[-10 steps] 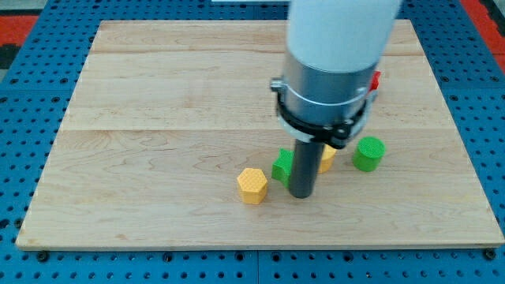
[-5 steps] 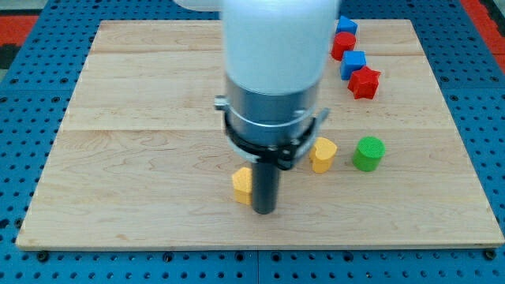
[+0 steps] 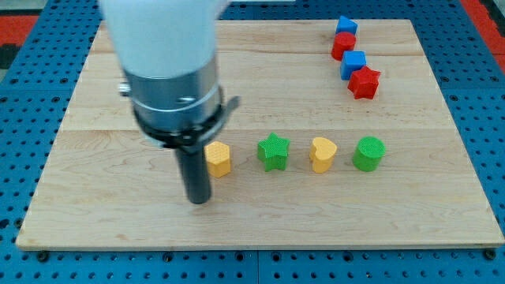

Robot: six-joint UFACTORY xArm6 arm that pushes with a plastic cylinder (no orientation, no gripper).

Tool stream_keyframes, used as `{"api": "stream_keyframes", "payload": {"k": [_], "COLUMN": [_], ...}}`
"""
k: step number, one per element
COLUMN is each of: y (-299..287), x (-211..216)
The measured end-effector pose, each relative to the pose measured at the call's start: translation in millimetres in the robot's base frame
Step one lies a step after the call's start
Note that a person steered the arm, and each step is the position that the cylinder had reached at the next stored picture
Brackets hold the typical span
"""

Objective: Move the hexagon left of the green star

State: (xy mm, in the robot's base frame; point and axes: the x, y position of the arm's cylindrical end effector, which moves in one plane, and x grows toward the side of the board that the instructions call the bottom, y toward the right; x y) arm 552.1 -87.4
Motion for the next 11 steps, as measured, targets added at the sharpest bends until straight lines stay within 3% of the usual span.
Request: {"api": "stream_keyframes", "payload": {"k": [4, 5, 6, 9, 11], "y": [21, 36, 70, 95, 276], "x": [-34, -3, -3, 14, 41]}}
